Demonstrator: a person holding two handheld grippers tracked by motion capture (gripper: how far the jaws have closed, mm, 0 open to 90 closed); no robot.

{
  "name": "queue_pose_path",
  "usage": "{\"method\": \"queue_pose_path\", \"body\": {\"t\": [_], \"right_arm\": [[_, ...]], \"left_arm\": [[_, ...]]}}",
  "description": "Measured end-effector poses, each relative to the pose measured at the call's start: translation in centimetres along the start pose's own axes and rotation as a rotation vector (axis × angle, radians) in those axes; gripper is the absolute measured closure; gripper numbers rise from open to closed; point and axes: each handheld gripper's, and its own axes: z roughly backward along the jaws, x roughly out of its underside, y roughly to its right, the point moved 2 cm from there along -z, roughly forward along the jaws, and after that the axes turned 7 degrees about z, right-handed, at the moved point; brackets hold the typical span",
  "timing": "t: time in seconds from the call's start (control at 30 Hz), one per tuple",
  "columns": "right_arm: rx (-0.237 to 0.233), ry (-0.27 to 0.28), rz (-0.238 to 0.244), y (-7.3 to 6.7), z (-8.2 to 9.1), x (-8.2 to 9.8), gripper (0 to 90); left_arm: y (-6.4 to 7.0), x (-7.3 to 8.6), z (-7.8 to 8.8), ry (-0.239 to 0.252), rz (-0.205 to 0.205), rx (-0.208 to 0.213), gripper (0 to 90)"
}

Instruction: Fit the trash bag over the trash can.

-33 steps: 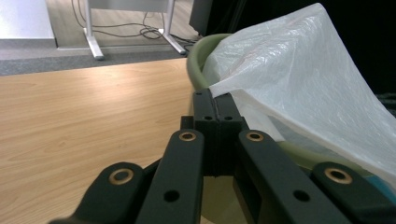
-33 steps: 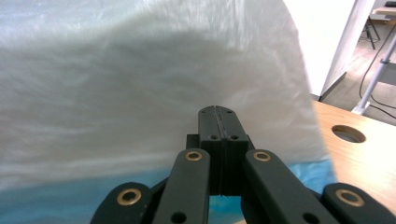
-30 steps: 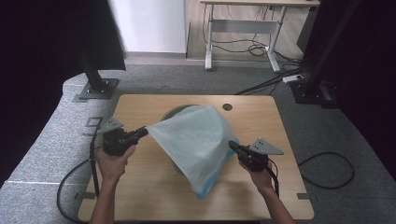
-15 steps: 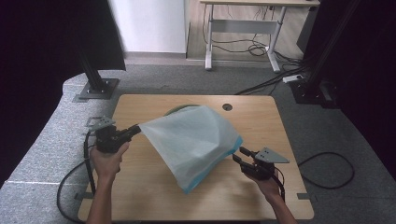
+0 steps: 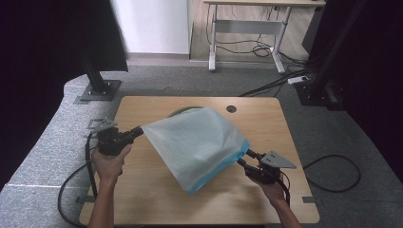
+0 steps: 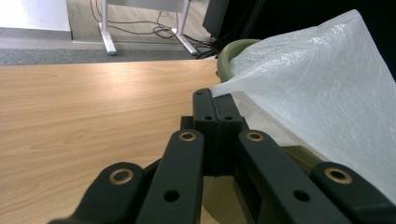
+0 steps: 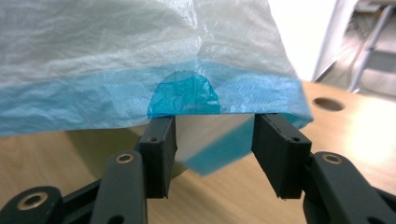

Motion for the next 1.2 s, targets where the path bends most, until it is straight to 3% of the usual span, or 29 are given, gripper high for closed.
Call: {"method": "queue_pose_path", "body": {"t": [0.1,0.23,0.33,0.57,0.63,0.73,0.87,1.0,1.2], "right_arm": [[0.067,-0.009,0.013,0.0,0.5,-0.5,47.0],[0.142,-0.021,-0.025,0.7,0.9,-0.7,45.8],[0.142,-0.015,-0.040,1.1,1.1,-0.7,45.7],[0.113,0.016,0.016,0.7,0.4,-1.4,45.2],[0.100,0.032,0.038,0.4,0.3,-1.9,50.9],[0.085,0.041,0.055,0.3,0.3,-2.4,71.1],[0.094,0.063,0.028,0.8,0.8,-2.9,87.4],[0.110,0.093,-0.015,1.7,1.5,-3.5,88.6],[0.142,0.116,-0.042,2.6,2.4,-4.3,88.5]], "left_arm": [[0.0,0.0,0.0,0.002,0.001,0.001,89.7],[0.0,0.0,0.1,0.005,0.002,0.001,89.7],[0.0,-0.1,0.1,0.004,0.000,0.003,89.6],[0.1,-0.1,0.1,-0.004,-0.001,0.007,89.6],[0.2,-0.1,0.0,-0.005,-0.002,0.008,89.6],[0.4,-0.1,-0.1,-0.004,-0.009,0.017,89.6],[1.4,-0.3,-0.1,0.007,-0.031,0.046,89.5],[2.8,-0.7,-0.7,0.000,-0.068,0.068,89.4],[4.5,-1.1,-2.8,-0.044,-0.100,0.094,89.1]]}}
